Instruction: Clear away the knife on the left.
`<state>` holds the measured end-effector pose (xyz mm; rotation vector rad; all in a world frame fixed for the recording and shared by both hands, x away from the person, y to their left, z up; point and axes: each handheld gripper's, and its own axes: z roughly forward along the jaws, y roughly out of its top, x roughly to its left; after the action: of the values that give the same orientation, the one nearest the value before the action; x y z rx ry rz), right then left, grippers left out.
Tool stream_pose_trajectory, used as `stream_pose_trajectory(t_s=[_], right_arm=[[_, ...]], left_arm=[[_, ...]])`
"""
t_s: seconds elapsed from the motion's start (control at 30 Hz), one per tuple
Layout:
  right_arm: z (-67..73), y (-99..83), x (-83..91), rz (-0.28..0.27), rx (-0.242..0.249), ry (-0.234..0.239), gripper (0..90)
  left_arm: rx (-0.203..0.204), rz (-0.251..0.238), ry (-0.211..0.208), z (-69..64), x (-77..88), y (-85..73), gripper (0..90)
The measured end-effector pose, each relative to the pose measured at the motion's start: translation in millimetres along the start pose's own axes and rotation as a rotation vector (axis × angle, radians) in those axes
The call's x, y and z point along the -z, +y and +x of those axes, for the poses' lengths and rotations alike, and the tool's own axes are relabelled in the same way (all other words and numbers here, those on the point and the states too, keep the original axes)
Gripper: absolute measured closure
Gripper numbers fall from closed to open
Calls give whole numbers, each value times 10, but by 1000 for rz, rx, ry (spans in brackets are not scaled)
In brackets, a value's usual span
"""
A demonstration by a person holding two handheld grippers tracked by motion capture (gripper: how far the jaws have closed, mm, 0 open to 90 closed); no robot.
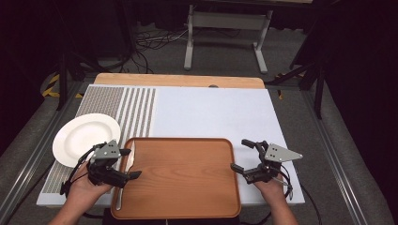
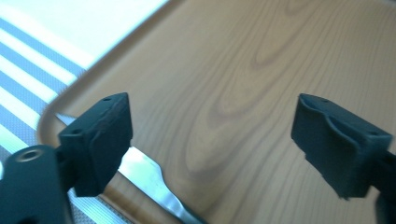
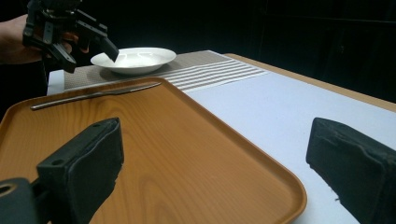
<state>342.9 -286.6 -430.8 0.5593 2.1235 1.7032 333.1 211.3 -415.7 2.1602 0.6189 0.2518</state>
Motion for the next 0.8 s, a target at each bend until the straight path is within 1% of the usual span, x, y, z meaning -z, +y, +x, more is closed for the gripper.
stream_pose_trajectory(t_s=[0.07,0.1,0.13,0.17,0.3,0.4,0.47,0.57,0.67,0.73,0.77,0.8], right_arm=[[3,0,-3,2,2,0,45],[4,0,-4,3,2,0,45],[5,1,-5,2,2,0,46],[6,2,-4,2,3,-1,45],[9,2,-8,5,5,-1,45],[11,3,-6,4,5,-2,45],[10,2,-7,5,6,-2,45],[10,1,-6,6,6,-4,45],[9,-1,-5,6,6,-5,45],[8,-2,-5,7,6,-6,45],[7,-3,-5,8,6,-7,45],[7,-4,-6,9,6,-7,45]], left_arm=[[-4,-26,1,-1,36,0,81],[-15,-51,7,-5,60,-5,75],[-21,-58,11,-5,70,-7,62],[-29,-75,20,-8,84,-12,55],[-46,-144,32,-8,135,-59,38],[-37,-187,35,3,165,-105,39],[-26,-231,41,14,191,-155,39],[-19,-303,47,38,228,-253,39],[-18,-346,55,55,259,-348,38],[-30,-366,88,51,269,-417,38],[-29,-372,99,54,270,-452,39],[-20,-386,96,65,269,-488,38]])
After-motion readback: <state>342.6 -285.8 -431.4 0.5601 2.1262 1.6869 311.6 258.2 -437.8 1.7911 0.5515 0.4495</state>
